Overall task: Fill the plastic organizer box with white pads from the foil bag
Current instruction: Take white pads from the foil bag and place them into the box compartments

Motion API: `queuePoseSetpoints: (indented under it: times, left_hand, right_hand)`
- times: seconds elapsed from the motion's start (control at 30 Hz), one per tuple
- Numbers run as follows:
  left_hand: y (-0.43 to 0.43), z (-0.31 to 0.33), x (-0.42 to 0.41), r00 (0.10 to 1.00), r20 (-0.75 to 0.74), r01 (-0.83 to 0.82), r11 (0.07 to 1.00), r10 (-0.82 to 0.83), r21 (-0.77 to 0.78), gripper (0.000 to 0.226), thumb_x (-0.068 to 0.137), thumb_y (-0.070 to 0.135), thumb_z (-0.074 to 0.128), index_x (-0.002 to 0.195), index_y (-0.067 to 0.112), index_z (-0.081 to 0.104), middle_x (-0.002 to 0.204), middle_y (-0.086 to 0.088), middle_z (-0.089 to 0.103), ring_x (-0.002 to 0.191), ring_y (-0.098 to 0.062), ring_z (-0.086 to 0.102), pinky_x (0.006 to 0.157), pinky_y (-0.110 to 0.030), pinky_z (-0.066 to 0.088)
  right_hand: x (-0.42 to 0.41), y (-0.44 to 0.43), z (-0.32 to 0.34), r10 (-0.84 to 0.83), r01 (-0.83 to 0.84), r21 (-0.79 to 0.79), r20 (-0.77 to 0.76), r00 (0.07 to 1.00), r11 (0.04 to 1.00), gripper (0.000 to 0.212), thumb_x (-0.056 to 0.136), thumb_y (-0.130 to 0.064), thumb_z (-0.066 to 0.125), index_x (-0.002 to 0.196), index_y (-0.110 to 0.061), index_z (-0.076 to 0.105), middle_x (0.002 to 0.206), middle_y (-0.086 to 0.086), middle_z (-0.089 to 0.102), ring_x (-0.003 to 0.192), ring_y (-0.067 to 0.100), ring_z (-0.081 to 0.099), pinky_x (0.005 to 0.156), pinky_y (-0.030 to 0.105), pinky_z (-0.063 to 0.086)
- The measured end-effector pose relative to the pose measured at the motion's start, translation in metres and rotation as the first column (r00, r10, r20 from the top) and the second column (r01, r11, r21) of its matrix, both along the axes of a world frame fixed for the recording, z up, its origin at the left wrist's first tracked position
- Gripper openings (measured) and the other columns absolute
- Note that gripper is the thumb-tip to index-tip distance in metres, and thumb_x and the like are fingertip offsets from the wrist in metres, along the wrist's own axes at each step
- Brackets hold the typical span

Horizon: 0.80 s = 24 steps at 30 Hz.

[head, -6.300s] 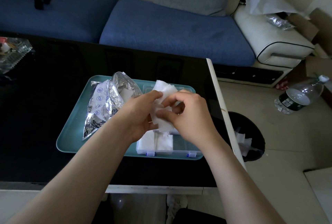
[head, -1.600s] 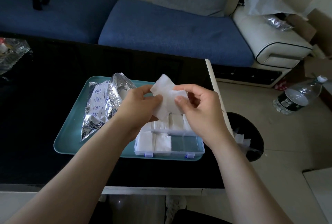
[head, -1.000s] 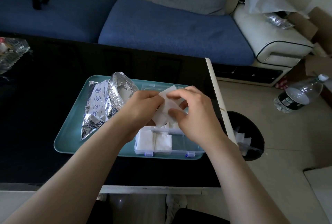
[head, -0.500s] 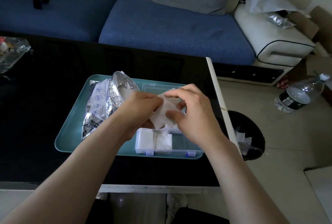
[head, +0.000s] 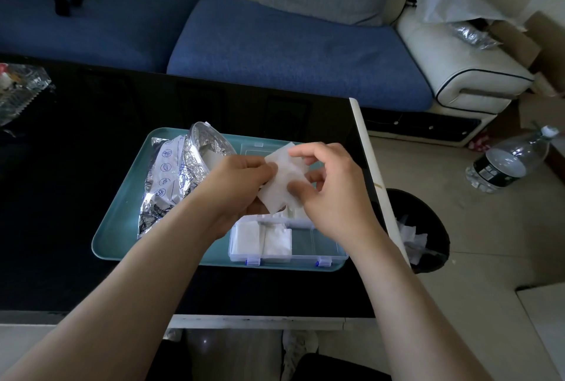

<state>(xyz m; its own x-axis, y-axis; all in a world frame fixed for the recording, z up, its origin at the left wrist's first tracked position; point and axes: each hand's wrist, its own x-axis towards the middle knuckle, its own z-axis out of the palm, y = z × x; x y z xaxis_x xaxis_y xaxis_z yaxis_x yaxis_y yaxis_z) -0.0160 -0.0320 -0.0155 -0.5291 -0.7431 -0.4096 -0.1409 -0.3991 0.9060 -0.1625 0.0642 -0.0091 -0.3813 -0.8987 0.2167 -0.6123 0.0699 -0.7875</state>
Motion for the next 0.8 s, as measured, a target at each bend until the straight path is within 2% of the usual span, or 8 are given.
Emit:
queuePoseSetpoints:
  times: [0.1, 0.23, 0.3, 0.37, 0.47, 0.57, 0.7, 0.8]
  left_hand:
    - [-0.001, 0.002, 0.0, 0.999, -0.006, -0.05, 0.999, 0.05, 0.012, 0.023, 0.108, 0.016, 0.058, 0.112, -0.003, 0.07, 0.111, -0.025, 0.075, 0.092, -0.033, 0.079, 0.076, -0.041, 0.066]
    - [0.0, 0.005, 0.001, 0.995, -0.002, -0.101, 0.995, 0.101, -0.01, 0.022, 0.109, 0.017, 0.056, 0.112, 0.0, 0.069, 0.114, -0.022, 0.073, 0.1, -0.036, 0.076, 0.072, -0.039, 0.066]
    - [0.0, 0.005, 0.001, 0.993, -0.004, -0.116, 0.993, 0.115, -0.013, 0.021, 0.109, 0.017, 0.056, 0.112, 0.001, 0.069, 0.116, -0.022, 0.071, 0.102, -0.036, 0.075, 0.07, -0.037, 0.066]
    - [0.0, 0.005, 0.001, 0.992, -0.012, -0.129, 0.992, 0.129, -0.005, 0.022, 0.109, 0.016, 0.055, 0.113, 0.0, 0.068, 0.117, -0.022, 0.071, 0.101, -0.036, 0.075, 0.069, -0.037, 0.065]
    - [0.001, 0.004, 0.0, 0.989, -0.021, -0.145, 0.989, 0.145, 0.002, 0.021, 0.11, 0.017, 0.055, 0.114, 0.002, 0.069, 0.116, -0.021, 0.072, 0.097, -0.033, 0.077, 0.073, -0.041, 0.066]
    - [0.004, 0.005, -0.003, 0.989, -0.026, -0.147, 0.989, 0.146, -0.026, 0.02, 0.11, 0.017, 0.054, 0.113, 0.004, 0.069, 0.113, -0.019, 0.073, 0.09, -0.027, 0.077, 0.072, -0.038, 0.066]
    - [0.007, 0.006, -0.006, 0.992, -0.045, -0.119, 0.993, 0.118, -0.025, 0.025, 0.11, 0.02, 0.054, 0.116, 0.001, 0.069, 0.117, -0.023, 0.072, 0.092, -0.027, 0.074, 0.079, -0.042, 0.067]
    - [0.007, 0.009, -0.005, 0.99, -0.119, -0.083, 0.997, 0.083, -0.002, 0.024, 0.105, 0.019, 0.063, 0.116, -0.001, 0.069, 0.109, -0.021, 0.075, 0.089, -0.025, 0.076, 0.081, -0.04, 0.066]
  right_hand:
    - [-0.005, -0.001, 0.0, -0.044, 0.043, 0.018, 0.106, 0.993, 0.999, 0.045, 0.09, -0.005, 0.079, 0.126, -0.031, 0.069, 0.112, -0.008, 0.066, 0.092, 0.005, 0.068, 0.07, 0.014, 0.057]
    - [-0.007, 0.0, 0.003, -0.119, 0.097, 0.081, 0.343, 0.932, 0.992, 0.038, 0.093, -0.009, 0.075, 0.119, -0.037, 0.073, 0.105, -0.009, 0.071, 0.089, 0.006, 0.071, 0.066, 0.015, 0.056]
    - [-0.007, -0.001, 0.004, -0.141, 0.094, 0.116, 0.512, 0.847, 0.989, 0.033, 0.094, -0.009, 0.074, 0.112, -0.036, 0.076, 0.105, -0.006, 0.075, 0.096, 0.012, 0.074, 0.078, 0.028, 0.063]
    - [-0.007, -0.002, 0.006, -0.156, 0.079, 0.143, 0.683, 0.714, 0.987, 0.028, 0.093, -0.008, 0.075, 0.11, -0.031, 0.078, 0.11, 0.001, 0.077, 0.103, 0.021, 0.075, 0.088, 0.04, 0.065]
    - [-0.004, -0.003, 0.008, -0.134, 0.052, 0.128, 0.787, 0.603, 0.99, 0.025, 0.091, -0.008, 0.079, 0.111, -0.022, 0.077, 0.114, 0.009, 0.077, 0.101, 0.025, 0.078, 0.083, 0.039, 0.065]
    - [0.003, -0.005, 0.005, -0.129, 0.053, 0.129, 0.696, 0.706, 0.99, 0.03, 0.087, -0.012, 0.086, 0.112, -0.023, 0.075, 0.106, 0.008, 0.079, 0.095, 0.021, 0.079, 0.076, 0.033, 0.065]
    - [0.012, -0.008, -0.002, -0.19, 0.159, 0.108, 0.417, 0.889, 0.981, 0.031, 0.083, -0.023, 0.09, 0.109, -0.027, 0.074, 0.103, -0.002, 0.073, 0.093, 0.015, 0.075, 0.073, 0.03, 0.066]
    - [0.016, -0.006, 0.0, -0.225, 0.212, 0.08, 0.237, 0.945, 0.974, 0.043, 0.083, -0.039, 0.089, 0.119, -0.028, 0.066, 0.105, -0.011, 0.064, 0.094, 0.005, 0.067, 0.065, 0.014, 0.057]
